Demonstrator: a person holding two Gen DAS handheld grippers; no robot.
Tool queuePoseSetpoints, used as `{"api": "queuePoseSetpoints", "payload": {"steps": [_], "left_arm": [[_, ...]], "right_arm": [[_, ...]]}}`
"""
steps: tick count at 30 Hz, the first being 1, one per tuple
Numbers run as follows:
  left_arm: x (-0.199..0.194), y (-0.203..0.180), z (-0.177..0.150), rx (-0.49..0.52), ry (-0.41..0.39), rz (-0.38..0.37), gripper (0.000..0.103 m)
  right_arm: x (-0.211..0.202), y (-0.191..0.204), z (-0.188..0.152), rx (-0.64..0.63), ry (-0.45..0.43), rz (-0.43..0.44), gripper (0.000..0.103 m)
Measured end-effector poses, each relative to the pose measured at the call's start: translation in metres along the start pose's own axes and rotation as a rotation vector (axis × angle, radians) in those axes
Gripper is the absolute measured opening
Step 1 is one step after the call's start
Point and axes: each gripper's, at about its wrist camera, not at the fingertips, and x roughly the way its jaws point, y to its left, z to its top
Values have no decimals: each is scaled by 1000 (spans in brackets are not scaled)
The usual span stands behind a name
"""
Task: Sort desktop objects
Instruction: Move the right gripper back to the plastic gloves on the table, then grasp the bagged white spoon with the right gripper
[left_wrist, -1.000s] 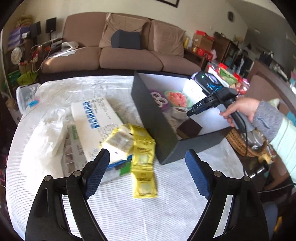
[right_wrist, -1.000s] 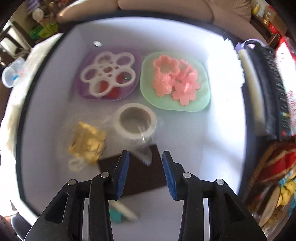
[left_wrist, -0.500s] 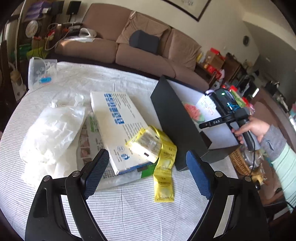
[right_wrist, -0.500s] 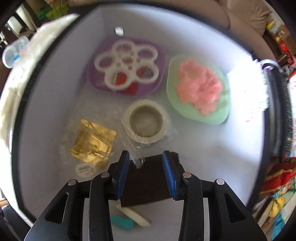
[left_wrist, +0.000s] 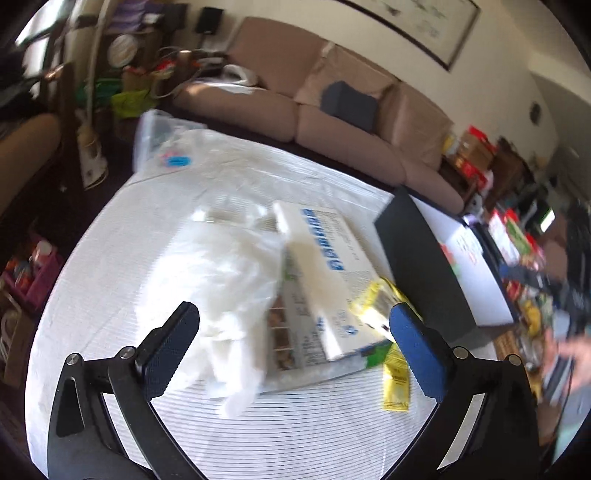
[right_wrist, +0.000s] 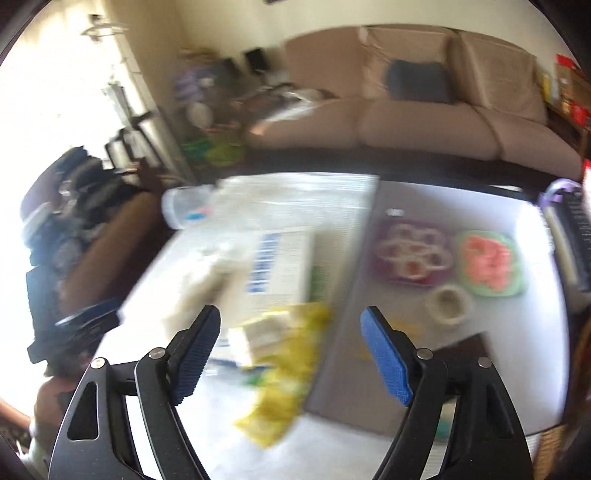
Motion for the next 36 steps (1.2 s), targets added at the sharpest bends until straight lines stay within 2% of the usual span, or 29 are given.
{"api": "queuePoseSetpoints", "payload": {"steps": [6,7,9,12,15,21,22,24,25,26,29,32,36], "left_arm": [[-13,45,4,-62,-16,161,103],[-15,54,4,-75,-17,205,103],[-18,69,4,-101,-15,240,103],[-15,87,2,-138,2,238,103],[-8,98,0,-159,29,245,103],[-14,103,-1,-170,30,211,103],[-15,104,-1,-165,33,208,103],[-16,105,0,-158,38,209,103],[-17,107,1,-158,39,209,103],[-17,108,2,-160,39,208,103],[-19,113,3,-165,41,205,103],[-17,117,1,-155,59,225,103],[-12,115,-5,-127,91,248,103]], "right_arm": [[46,76,-25,-117,47,38,82],[57,87,-29,-119,66,63,82],[76,105,-39,-109,99,116,81],[112,128,-46,-100,128,160,82],[151,143,-48,-37,142,186,82],[214,160,-38,129,96,198,81],[223,164,-37,137,106,181,79],[241,168,-38,150,145,190,49],[248,168,-41,155,166,179,46],[250,167,-44,160,173,192,37],[239,164,-54,168,182,273,23],[219,164,-65,196,237,399,20],[185,179,-90,184,326,520,20]]}}
